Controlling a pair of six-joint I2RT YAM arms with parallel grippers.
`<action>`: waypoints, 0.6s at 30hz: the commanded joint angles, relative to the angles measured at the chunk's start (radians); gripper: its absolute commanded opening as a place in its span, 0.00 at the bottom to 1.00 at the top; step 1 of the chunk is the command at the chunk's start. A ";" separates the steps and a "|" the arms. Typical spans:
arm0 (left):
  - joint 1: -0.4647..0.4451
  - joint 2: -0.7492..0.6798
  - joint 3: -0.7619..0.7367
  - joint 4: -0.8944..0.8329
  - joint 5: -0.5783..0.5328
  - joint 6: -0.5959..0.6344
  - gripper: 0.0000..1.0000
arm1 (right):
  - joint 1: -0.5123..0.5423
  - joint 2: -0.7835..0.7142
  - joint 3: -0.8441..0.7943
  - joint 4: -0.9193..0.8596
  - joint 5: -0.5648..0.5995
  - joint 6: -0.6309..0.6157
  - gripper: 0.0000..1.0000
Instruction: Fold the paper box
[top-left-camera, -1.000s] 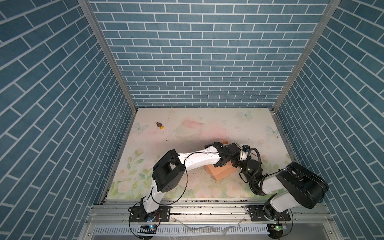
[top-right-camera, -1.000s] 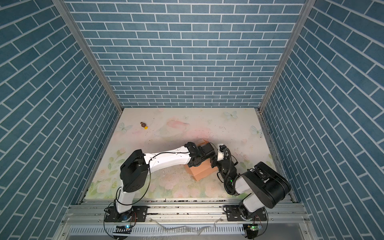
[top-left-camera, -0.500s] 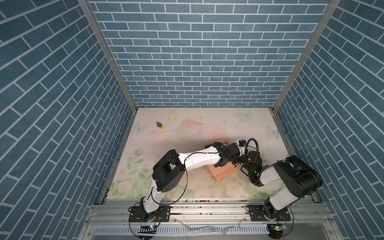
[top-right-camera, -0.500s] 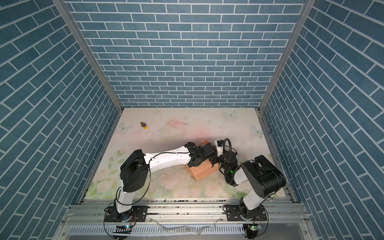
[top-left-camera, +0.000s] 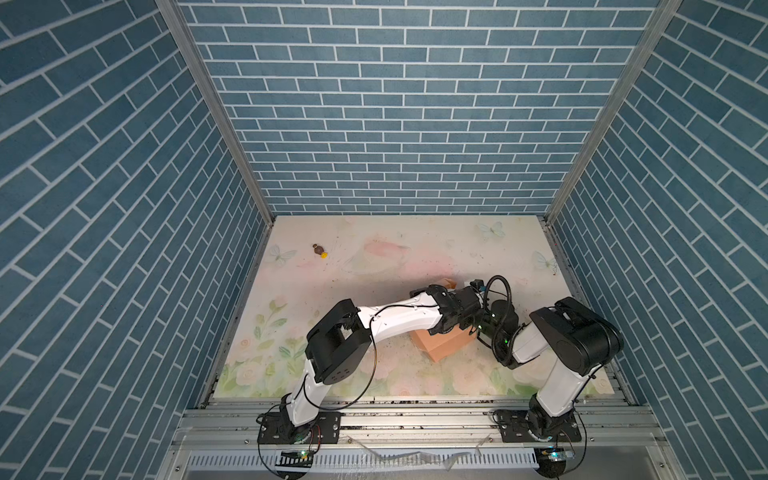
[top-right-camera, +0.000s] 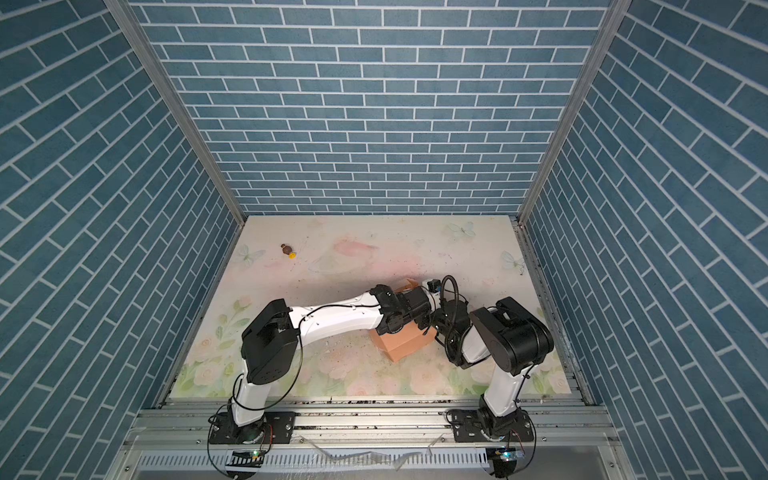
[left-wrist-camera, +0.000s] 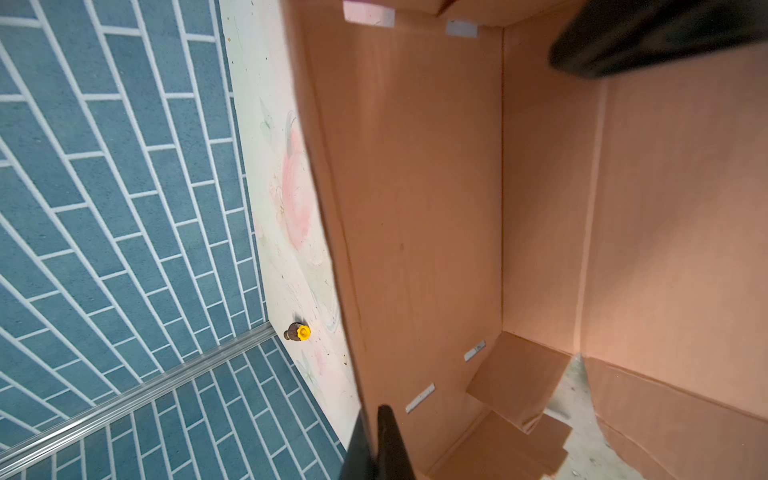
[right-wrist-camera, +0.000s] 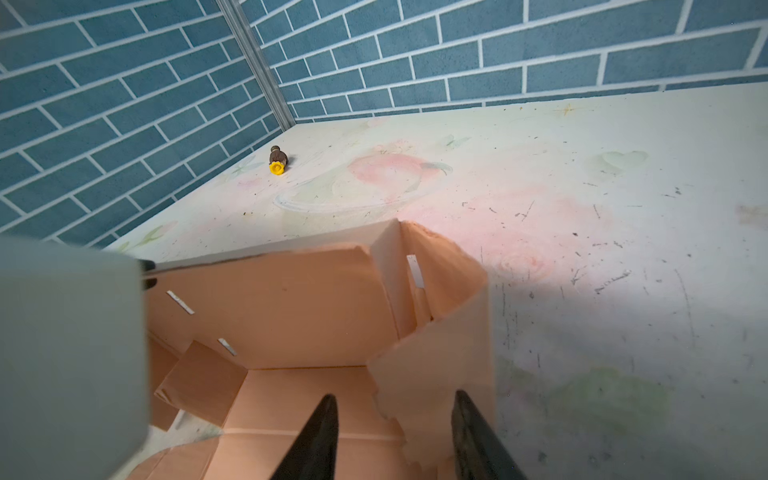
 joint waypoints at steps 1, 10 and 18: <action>-0.011 0.037 0.016 -0.019 0.040 0.001 0.06 | 0.013 -0.003 -0.007 0.049 0.094 -0.011 0.38; -0.011 0.033 0.017 -0.021 0.040 0.001 0.06 | 0.074 -0.020 -0.020 0.048 0.248 -0.015 0.17; -0.012 0.022 0.015 -0.021 0.038 0.001 0.06 | 0.108 -0.076 -0.053 0.046 0.309 -0.020 0.01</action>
